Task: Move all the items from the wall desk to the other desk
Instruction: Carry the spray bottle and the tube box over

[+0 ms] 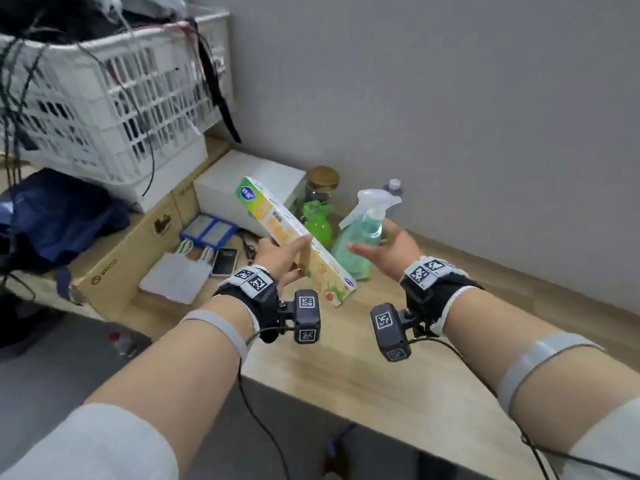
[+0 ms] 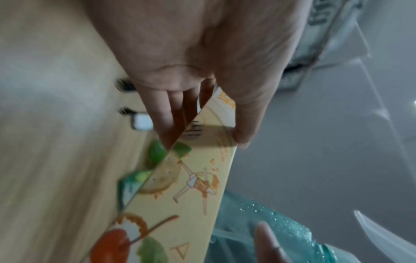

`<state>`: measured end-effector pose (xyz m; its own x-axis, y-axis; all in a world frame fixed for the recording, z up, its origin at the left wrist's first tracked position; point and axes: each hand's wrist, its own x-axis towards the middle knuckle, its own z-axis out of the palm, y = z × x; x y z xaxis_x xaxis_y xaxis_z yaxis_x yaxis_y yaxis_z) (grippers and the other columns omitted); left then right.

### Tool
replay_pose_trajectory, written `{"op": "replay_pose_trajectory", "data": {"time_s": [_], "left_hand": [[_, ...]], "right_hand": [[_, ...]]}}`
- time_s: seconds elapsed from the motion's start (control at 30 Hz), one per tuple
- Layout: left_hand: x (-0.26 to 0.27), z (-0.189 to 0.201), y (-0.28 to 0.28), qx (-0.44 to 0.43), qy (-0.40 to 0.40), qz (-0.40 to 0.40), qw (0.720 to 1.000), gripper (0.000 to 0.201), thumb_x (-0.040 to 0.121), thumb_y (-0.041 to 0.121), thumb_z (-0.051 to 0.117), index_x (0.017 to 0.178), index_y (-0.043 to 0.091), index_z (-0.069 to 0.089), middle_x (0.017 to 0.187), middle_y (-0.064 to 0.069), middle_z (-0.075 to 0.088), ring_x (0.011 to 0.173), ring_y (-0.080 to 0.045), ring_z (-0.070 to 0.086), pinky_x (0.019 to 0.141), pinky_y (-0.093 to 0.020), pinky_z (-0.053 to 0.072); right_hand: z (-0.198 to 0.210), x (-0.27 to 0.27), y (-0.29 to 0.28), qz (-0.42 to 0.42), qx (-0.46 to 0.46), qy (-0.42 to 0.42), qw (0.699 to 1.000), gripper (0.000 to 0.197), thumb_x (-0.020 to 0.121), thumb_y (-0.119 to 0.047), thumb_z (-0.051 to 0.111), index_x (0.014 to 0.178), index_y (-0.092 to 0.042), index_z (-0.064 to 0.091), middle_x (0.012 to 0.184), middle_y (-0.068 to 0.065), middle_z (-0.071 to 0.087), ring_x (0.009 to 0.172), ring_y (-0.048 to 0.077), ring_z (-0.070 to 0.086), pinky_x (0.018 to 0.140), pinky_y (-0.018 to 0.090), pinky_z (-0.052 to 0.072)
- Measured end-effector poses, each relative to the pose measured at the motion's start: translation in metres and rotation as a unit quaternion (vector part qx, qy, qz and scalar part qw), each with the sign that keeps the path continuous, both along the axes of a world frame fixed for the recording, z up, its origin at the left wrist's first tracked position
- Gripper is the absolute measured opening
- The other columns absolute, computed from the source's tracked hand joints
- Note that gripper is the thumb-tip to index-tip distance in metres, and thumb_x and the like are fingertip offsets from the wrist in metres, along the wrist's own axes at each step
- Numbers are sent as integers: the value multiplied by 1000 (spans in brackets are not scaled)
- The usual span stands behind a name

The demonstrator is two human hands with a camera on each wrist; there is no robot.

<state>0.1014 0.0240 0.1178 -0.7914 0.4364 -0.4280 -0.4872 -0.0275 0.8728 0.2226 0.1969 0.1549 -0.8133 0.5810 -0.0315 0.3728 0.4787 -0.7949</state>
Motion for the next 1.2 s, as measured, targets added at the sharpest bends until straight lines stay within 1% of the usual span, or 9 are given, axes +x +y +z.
{"op": "replay_pose_trajectory", "data": {"time_s": [0.1, 0.27, 0.37, 0.5, 0.57, 0.7, 0.83, 1.0, 1.2], "left_hand": [[35, 54, 61, 26, 57, -95, 994, 35, 78, 28, 82, 102, 11, 63, 103, -13, 74, 84, -27, 73, 81, -47, 60], [109, 129, 165, 48, 138, -213, 966, 65, 55, 51, 90, 100, 9, 71, 100, -16, 76, 89, -30, 73, 83, -48, 60], [172, 164, 229, 73, 169, -283, 941, 70, 51, 56, 89, 102, 11, 70, 101, -12, 76, 89, -26, 73, 74, -35, 60], [282, 195, 315, 122, 191, -368, 902, 62, 67, 47, 85, 110, 7, 66, 104, -11, 75, 95, -26, 73, 75, -37, 61], [345, 206, 354, 142, 194, -400, 884, 60, 70, 44, 84, 112, 6, 64, 104, -10, 75, 93, -24, 74, 72, -34, 60], [479, 223, 420, 172, 173, -465, 851, 53, 75, 39, 82, 110, 5, 60, 102, -11, 74, 89, -23, 74, 66, -31, 61], [596, 233, 473, 199, 144, -507, 826, 53, 75, 38, 82, 111, 7, 59, 104, -11, 74, 89, -23, 74, 72, -35, 61], [710, 236, 519, 211, 113, -559, 794, 41, 80, 31, 80, 106, 7, 59, 103, -12, 73, 93, -27, 73, 84, -44, 60], [804, 220, 575, 198, 101, -605, 764, 48, 77, 33, 82, 110, 5, 61, 102, -15, 74, 89, -29, 74, 81, -45, 61]], "right_hand": [[55, 61, 41, -59, 16, 49, 997, 45, 76, -39, 82, 114, -24, 63, 100, -15, 71, 89, -1, 65, 82, 21, 54], [127, 169, 108, -142, 51, 127, 980, 45, 76, -30, 82, 115, -17, 64, 101, -3, 74, 92, 9, 71, 89, 36, 57], [156, 248, 145, -212, 66, 145, 964, 51, 73, -36, 83, 118, -20, 63, 103, -4, 73, 93, 11, 70, 90, 37, 57], [182, 367, 194, -301, 99, 128, 940, 69, 57, -58, 79, 117, -29, 61, 103, -7, 73, 96, 14, 70, 91, 43, 56], [192, 432, 212, -349, 122, 103, 923, 75, 52, -66, 72, 117, -32, 59, 104, -9, 71, 97, 15, 69, 91, 43, 56], [210, 567, 240, -440, 180, 33, 879, 60, 74, -58, 73, 124, -29, 56, 111, -7, 68, 101, 16, 65, 92, 40, 54], [218, 686, 263, -505, 201, 21, 839, 57, 76, -61, 70, 121, -29, 57, 110, -7, 68, 99, 16, 66, 91, 41, 55], [221, 794, 277, -581, 196, 21, 790, 43, 78, -59, 67, 109, -31, 62, 100, -10, 68, 89, 12, 66, 85, 35, 56], [207, 884, 295, -635, 171, 17, 753, 32, 81, -49, 70, 103, -27, 64, 101, -4, 70, 89, 14, 67, 87, 36, 55]]}}
